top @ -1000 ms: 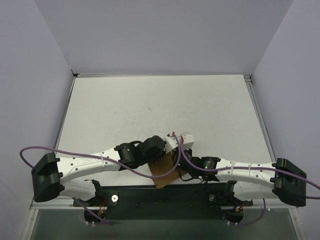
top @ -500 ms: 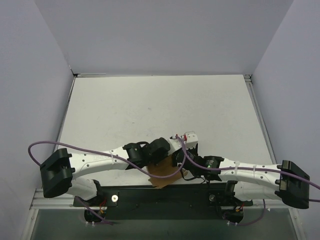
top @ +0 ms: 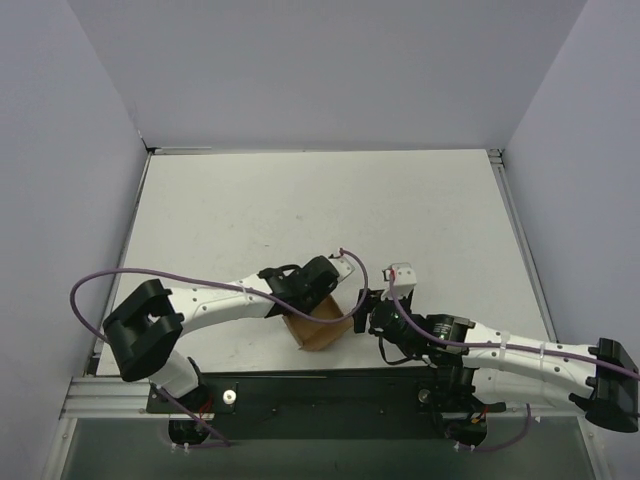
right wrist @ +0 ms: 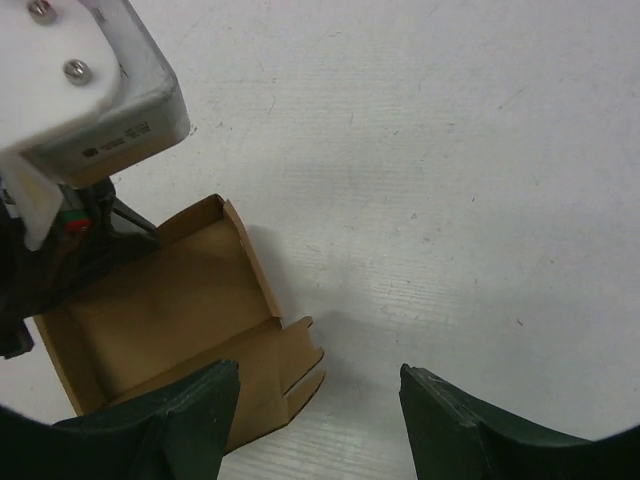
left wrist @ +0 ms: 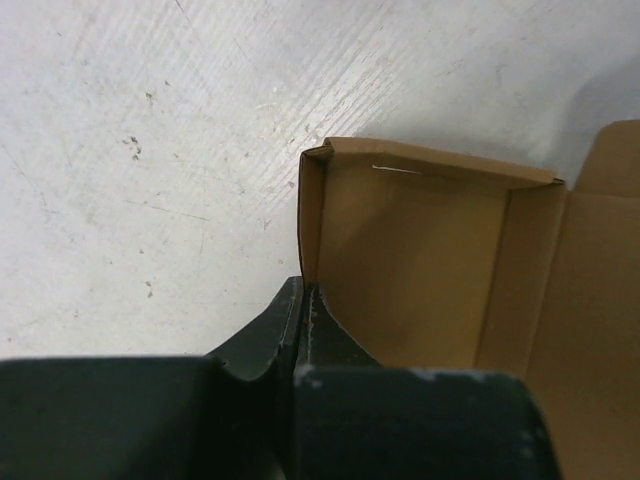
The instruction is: Fold the paper box
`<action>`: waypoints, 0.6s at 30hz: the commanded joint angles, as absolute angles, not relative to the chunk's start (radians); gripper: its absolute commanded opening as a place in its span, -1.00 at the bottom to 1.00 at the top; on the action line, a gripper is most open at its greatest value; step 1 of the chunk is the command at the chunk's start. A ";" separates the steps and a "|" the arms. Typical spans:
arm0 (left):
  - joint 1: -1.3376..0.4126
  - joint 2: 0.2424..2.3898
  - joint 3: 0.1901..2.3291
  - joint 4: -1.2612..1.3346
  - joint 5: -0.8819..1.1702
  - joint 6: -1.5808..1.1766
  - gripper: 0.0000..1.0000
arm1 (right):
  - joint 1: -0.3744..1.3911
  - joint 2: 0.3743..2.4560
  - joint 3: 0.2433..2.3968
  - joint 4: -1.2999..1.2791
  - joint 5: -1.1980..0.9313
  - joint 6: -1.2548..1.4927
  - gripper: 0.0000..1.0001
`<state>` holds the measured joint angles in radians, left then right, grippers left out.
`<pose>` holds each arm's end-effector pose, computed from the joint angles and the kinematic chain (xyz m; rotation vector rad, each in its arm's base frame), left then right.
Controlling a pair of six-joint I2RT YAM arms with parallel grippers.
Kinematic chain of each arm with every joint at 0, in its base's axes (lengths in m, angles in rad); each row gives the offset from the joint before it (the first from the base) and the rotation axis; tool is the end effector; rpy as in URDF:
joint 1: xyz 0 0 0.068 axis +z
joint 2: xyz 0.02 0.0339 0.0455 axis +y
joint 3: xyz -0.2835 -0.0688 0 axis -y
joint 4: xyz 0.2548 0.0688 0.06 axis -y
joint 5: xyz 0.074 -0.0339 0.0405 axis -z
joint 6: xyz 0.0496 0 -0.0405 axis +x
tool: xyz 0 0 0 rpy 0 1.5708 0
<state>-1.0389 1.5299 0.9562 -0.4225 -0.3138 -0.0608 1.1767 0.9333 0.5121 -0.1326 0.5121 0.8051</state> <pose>0.1759 -0.2687 0.2071 1.0685 2.2559 -0.0487 0.1023 0.1828 0.2302 -0.0866 2.1162 0.6766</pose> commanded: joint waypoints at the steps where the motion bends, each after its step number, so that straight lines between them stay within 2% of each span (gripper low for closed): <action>1: -1.003 1.591 1.002 -0.456 -0.249 -0.123 -1.00 | 1.160 0.867 0.537 -0.252 0.558 0.961 0.32; 18: -0.976 1.652 1.020 -0.469 -0.195 -0.153 -1.00 | 1.132 0.828 0.600 -0.284 0.361 1.397 0.40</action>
<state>-0.9798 1.6367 0.9852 -0.4351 -0.2153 -0.1455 1.1381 0.8261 0.5606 -0.2581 0.4030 1.2846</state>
